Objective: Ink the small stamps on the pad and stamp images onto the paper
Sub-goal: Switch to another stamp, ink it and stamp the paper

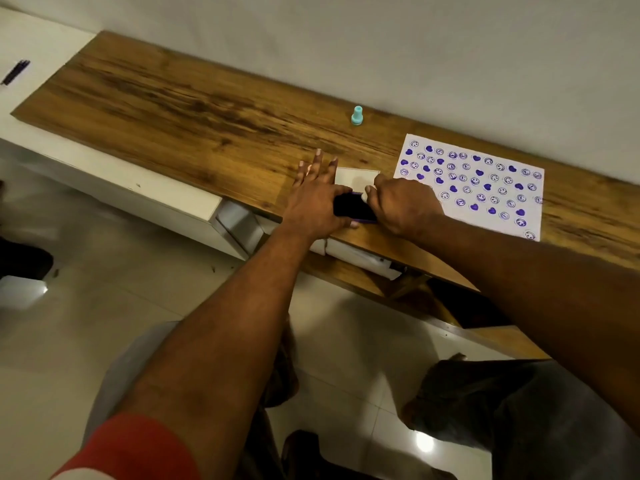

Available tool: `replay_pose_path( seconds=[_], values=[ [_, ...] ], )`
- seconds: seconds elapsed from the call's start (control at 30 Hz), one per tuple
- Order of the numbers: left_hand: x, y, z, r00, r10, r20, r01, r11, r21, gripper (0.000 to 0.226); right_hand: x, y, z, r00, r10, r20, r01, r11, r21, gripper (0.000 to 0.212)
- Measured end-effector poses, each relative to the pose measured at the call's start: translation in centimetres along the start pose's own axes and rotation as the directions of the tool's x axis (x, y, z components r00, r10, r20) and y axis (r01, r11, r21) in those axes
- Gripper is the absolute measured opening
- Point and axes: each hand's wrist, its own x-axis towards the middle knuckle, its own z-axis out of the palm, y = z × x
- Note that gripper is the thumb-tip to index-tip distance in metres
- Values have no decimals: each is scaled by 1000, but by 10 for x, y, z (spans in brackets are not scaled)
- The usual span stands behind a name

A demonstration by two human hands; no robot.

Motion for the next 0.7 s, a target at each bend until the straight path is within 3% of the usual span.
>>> replay_pose_path(
  seconds=[0.2,0.3,0.37,0.4,0.43,0.53,0.7],
  values=[
    [2,3,-5,988,-148,48,152,985,-78,81,13,-13,-25,983,-175,54,181,975,-133,50],
    [2,2,-4,981,-186,58,193,969,-151,79,33,-20,-54,971,-175,-161,155,979,-130,48],
    [3,0,-4,981,-187,58,194,965,-175,78,39,-28,-63,923,-125,-364,107,992,-70,46],
    [3,-1,-4,982,-182,59,189,966,-174,77,37,-30,-58,913,-82,-399,78,997,-25,46],
    [4,-1,-4,982,-180,57,187,969,-164,76,31,-31,-46,935,-61,-351,67,998,5,44],
    [6,0,-5,982,-181,55,187,974,-129,76,-1,-35,8,1000,-19,5,19,999,-30,38],
    [7,2,-5,981,-186,62,192,974,-122,78,10,-33,22,997,-19,79,36,977,-211,40]
  ],
)
